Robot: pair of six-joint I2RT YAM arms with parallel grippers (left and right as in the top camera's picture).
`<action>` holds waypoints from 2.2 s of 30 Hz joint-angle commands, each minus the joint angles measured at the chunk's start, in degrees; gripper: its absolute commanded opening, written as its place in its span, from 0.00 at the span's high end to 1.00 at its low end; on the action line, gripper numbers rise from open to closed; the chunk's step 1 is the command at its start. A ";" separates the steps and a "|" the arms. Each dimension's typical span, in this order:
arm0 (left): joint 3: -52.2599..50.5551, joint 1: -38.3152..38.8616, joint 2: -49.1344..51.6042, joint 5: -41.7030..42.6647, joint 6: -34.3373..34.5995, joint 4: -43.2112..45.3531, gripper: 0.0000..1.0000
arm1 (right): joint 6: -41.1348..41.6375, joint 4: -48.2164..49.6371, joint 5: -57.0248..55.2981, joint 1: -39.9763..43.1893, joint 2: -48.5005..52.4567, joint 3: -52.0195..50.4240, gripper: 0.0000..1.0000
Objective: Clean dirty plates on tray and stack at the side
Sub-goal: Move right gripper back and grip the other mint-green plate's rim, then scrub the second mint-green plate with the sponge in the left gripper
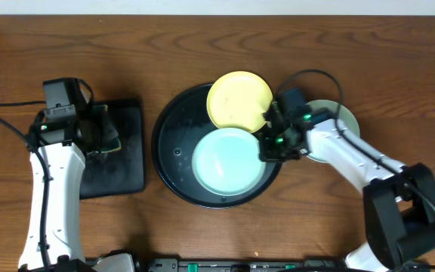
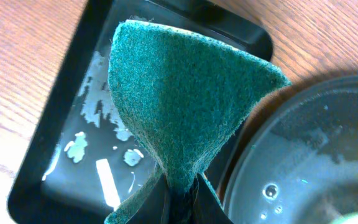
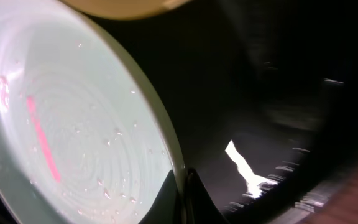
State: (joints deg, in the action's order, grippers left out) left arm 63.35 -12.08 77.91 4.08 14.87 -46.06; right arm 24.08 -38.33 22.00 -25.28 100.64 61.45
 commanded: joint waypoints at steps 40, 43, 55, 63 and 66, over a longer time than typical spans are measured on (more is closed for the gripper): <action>-0.39 33.79 14.69 1.55 20.17 -1.25 0.93 | 14.82 8.96 -8.17 -9.27 5.81 1.46 0.99; -0.52 35.36 17.68 1.22 18.38 -1.20 0.93 | 14.82 9.01 -8.15 -9.27 5.81 1.46 0.99; -3.23 37.88 25.77 5.07 5.16 5.62 0.93 | 14.80 9.01 -8.00 -9.27 5.81 1.46 0.99; -3.13 37.86 24.63 23.39 -14.43 8.22 0.92 | 14.80 9.01 -8.00 -9.27 5.81 1.46 0.99; -3.13 37.64 24.63 16.85 -10.40 8.22 0.92 | 14.80 9.01 -8.00 -9.27 5.81 1.46 0.99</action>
State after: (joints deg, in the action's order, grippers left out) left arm 61.23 25.21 101.45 20.23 6.07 -37.91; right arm 39.20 -29.30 13.58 -34.61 106.04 61.93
